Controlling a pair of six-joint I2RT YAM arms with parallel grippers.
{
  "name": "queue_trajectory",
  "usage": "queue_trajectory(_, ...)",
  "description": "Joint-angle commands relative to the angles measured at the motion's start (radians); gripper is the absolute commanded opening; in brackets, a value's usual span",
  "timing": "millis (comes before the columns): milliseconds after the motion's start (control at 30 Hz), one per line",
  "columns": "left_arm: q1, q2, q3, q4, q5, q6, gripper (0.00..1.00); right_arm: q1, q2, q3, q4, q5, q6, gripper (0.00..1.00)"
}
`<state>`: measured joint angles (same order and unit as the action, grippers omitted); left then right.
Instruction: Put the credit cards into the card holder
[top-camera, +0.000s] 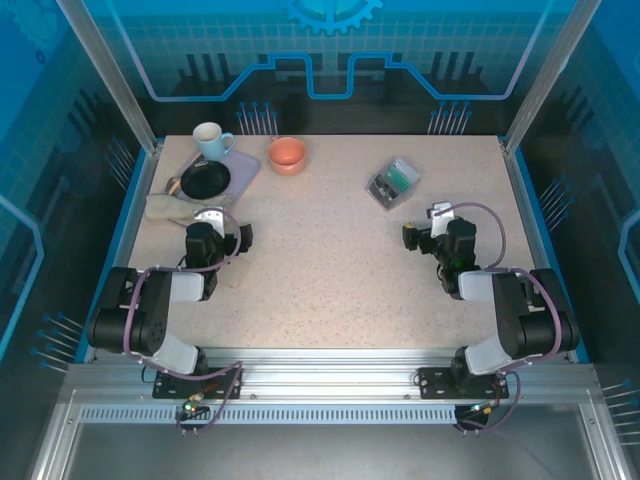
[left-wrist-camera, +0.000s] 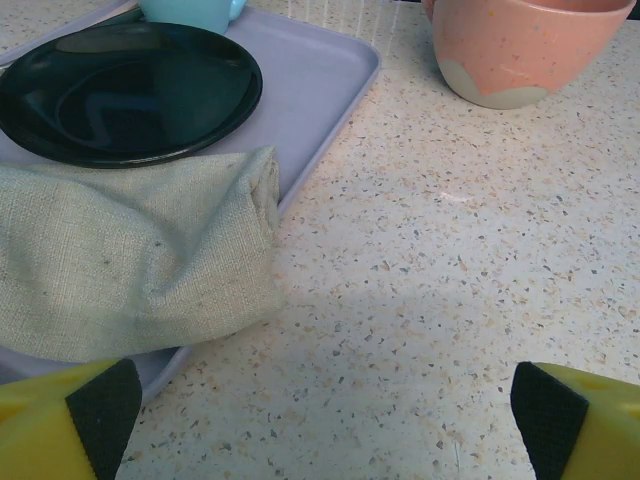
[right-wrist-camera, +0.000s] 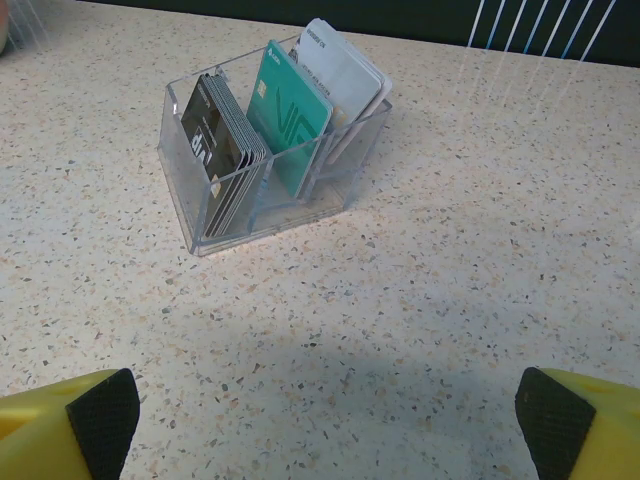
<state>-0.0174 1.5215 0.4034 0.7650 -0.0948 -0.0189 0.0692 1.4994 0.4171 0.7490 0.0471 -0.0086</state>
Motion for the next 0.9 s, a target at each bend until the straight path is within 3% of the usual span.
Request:
queue_trajectory(0,0.008,-0.006,0.02,0.002,0.028,0.019,0.99,-0.014,0.005,0.018,0.001,-0.009,-0.006,1.0)
queue_trajectory(500,0.008,-0.01,0.016,0.008,0.042,0.023,0.99,-0.016,0.004,0.015,0.003,-0.032,-0.011,1.0)
queue_trajectory(600,0.004,-0.059,-0.004,0.006,0.042,0.029,0.99,0.001,-0.021,-0.003,0.02,-0.022,-0.029,1.0)
queue_trajectory(667,0.005,-0.153,0.012,-0.111,-0.001,-0.001,0.99,0.022,-0.076,-0.017,-0.003,0.007,-0.044,1.0)
queue_trajectory(767,0.009,-0.295,0.074,-0.372,-0.081,-0.146,0.99,0.034,-0.215,0.096,-0.349,0.032,0.017,1.0)
queue_trajectory(867,0.013,-0.427,0.178,-0.718,-0.085,-0.375,0.99,0.028,-0.268,0.269,-0.748,0.04,0.208,1.0)
